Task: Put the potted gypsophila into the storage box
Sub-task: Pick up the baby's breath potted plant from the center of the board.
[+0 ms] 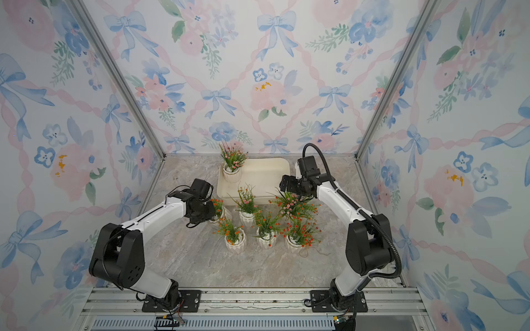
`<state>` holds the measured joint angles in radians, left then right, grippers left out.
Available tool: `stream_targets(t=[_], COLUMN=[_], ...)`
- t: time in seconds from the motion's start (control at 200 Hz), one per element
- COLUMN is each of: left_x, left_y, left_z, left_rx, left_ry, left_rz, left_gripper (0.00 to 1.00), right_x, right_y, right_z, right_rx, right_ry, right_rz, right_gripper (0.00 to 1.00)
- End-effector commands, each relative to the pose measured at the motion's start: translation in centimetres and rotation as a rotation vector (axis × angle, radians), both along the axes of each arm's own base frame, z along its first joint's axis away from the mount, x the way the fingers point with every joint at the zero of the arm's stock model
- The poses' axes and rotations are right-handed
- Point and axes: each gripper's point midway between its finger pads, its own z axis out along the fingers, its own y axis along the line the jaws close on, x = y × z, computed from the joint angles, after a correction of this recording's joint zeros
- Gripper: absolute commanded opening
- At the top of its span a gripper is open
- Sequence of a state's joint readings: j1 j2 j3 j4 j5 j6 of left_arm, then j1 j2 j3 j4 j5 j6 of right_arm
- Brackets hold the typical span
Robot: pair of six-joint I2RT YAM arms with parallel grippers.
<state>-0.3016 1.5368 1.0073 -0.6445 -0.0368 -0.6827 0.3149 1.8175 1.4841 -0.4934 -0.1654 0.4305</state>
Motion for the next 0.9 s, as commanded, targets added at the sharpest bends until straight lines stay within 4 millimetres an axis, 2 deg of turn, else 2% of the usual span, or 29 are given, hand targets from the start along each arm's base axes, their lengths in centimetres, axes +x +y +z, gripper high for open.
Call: stream_targets(t=[0.0,0.185,0.375,0.625,0.895], left_x=[-1.3,-1.5,-1.5,-1.1,1.0], left_y=[-0.5,-0.6,-0.2,0.3,0.8], left_z=[-0.7,-0.5,0.5,3.5,7.9], left_rx=[-0.019,-0.021,-0.003,0.003,0.040], left_ry=[0.044,0.045,0.019,-0.047,-0.122], left_rz=[-0.026,-0.047,-0.054,-0.054,-0.097], left_gripper=[0.03,0.00,0.00,0.00,0.00], right_x=[-0.1,-0.2,-0.3,-0.3,-0.5], right_y=[-0.3,-0.3,-0.5,-0.6,-1.0], right_z=[-0.1,-0.1,-0.1,0.1,0.8], right_rx=[0.008,0.010,0.000,0.003,-0.003], right_ry=[0.011,0.014,0.013,0.012,0.002], right_rz=[-0.009,-0.010,-0.010,-0.016,-0.021], right_gripper=[0.97,0.97,0.97,0.97,0.97])
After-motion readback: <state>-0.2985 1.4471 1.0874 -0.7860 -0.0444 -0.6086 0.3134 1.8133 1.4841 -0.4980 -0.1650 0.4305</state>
